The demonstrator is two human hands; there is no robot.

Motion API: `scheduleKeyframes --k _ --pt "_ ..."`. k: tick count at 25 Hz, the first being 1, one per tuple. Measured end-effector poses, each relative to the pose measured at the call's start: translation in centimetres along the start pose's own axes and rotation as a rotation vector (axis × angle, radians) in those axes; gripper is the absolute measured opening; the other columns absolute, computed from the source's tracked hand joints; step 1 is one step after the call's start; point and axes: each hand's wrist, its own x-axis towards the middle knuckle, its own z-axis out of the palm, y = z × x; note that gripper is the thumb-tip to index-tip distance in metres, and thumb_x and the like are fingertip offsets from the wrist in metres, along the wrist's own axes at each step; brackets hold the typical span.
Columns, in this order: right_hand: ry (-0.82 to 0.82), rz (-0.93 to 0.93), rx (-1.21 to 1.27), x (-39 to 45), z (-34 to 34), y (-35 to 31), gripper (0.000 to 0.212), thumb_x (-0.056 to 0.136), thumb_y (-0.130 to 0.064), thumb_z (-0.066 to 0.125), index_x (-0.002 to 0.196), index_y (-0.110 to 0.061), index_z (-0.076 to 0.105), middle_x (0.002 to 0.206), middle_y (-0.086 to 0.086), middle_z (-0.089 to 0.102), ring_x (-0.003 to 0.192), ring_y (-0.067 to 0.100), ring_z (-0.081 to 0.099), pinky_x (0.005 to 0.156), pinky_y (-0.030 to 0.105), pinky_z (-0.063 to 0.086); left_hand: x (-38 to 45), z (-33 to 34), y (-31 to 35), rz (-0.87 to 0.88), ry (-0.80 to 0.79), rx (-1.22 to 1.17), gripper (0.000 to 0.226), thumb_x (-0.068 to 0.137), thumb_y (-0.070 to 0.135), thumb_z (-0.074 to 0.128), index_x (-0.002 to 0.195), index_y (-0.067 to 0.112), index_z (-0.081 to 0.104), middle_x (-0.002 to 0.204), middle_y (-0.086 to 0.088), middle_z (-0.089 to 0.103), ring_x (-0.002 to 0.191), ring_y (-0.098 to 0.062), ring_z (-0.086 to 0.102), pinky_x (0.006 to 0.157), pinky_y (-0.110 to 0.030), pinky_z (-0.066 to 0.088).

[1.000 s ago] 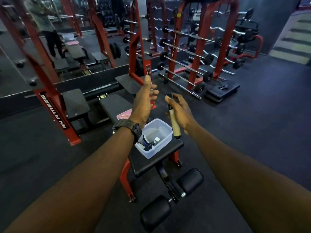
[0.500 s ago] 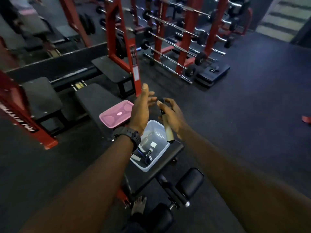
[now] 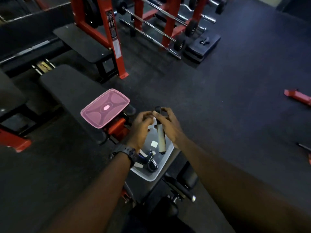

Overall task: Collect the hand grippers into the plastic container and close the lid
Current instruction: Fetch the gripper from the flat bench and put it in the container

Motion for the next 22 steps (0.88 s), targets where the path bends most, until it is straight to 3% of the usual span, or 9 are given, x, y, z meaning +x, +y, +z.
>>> scheduleKeyframes --k 4,6,9,11,13,15,19,22 --pt "0.021 0.008 -0.015 2.5 -0.2 2.2 0.058 0.07 -0.066 0.069 0.121 -0.046 0.05 0.115 -0.002 0.067 0.107 0.018 0.065 0.098 0.046 0.052 1.7 -1.7 -4.5 -0.199 -0.111 0.116 0.024 0.071 0.035 0.066 0.092 0.026 0.071 0.093 0.008 0.075 0.095 -0.015 0.068 0.088 -0.035 0.049" --pt "0.007 0.003 -0.052 4.0 -0.1 3.8 0.057 0.073 -0.065 0.069 0.124 -0.048 0.049 0.119 -0.005 0.065 0.111 0.016 0.063 0.099 0.043 0.051 3.1 -2.1 -6.1 -0.266 -0.209 0.15 0.019 0.076 0.026 0.07 0.092 0.019 0.075 0.087 0.003 0.075 0.088 -0.019 0.067 0.085 -0.036 0.048" --pt "0.019 0.018 -0.099 5.8 -0.9 6.1 0.053 0.075 -0.059 0.073 0.119 -0.039 0.051 0.112 -0.012 0.065 0.106 0.008 0.063 0.09 0.033 0.052 5.4 -2.3 -7.6 -0.253 -0.302 0.255 0.028 0.083 0.015 0.072 0.106 0.0 0.072 0.095 -0.014 0.069 0.091 -0.027 0.06 0.089 -0.045 0.05" --pt "-0.008 -0.001 -0.198 6.7 -2.3 7.4 0.053 0.073 -0.052 0.08 0.112 -0.033 0.05 0.103 -0.013 0.066 0.096 0.002 0.064 0.078 0.024 0.051 6.9 -2.5 -8.2 -0.153 -0.325 0.489 0.024 0.088 0.012 0.07 0.111 0.005 0.073 0.097 -0.015 0.074 0.091 -0.029 0.067 0.091 -0.048 0.053" --pt "-0.065 -0.055 -0.413 7.1 -3.8 8.4 0.058 0.066 -0.05 0.086 0.105 -0.03 0.049 0.095 -0.011 0.066 0.084 0.004 0.063 0.064 0.019 0.048 8.1 -2.7 -8.7 0.026 -0.366 0.854 0.024 0.09 0.016 0.067 0.113 0.012 0.073 0.097 -0.017 0.075 0.094 -0.035 0.069 0.078 -0.042 0.052" --pt "-0.154 -0.098 -0.701 7.2 -4.6 9.0 0.063 0.061 -0.054 0.086 0.106 -0.029 0.051 0.093 -0.006 0.066 0.076 0.01 0.058 0.057 0.024 0.042 8.8 -2.7 -9.0 0.134 -0.445 1.12 0.023 0.091 0.018 0.062 0.111 0.012 0.071 0.105 -0.016 0.074 0.102 -0.036 0.068 0.074 -0.037 0.048" --pt "-0.237 -0.274 -1.357 6.4 -3.3 10.3 0.057 0.077 -0.067 0.065 0.11 -0.021 0.064 0.105 0.007 0.069 0.101 0.026 0.056 0.081 0.04 0.044 10.0 -1.8 -9.5 0.231 -0.557 1.495 0.035 0.094 0.014 0.051 0.126 0.018 0.066 0.125 -0.008 0.067 0.119 -0.032 0.063 0.09 -0.042 0.053" --pt "-0.207 -0.285 -1.699 5.5 -1.5 11.3 0.046 0.085 -0.065 0.056 0.098 -0.024 0.069 0.101 0.003 0.067 0.101 0.025 0.049 0.079 0.04 0.033 11.1 -0.9 -10.0 0.287 -0.553 1.718 0.035 0.097 0.015 0.05 0.127 0.025 0.066 0.125 -0.004 0.066 0.121 -0.029 0.062 0.089 -0.041 0.053"
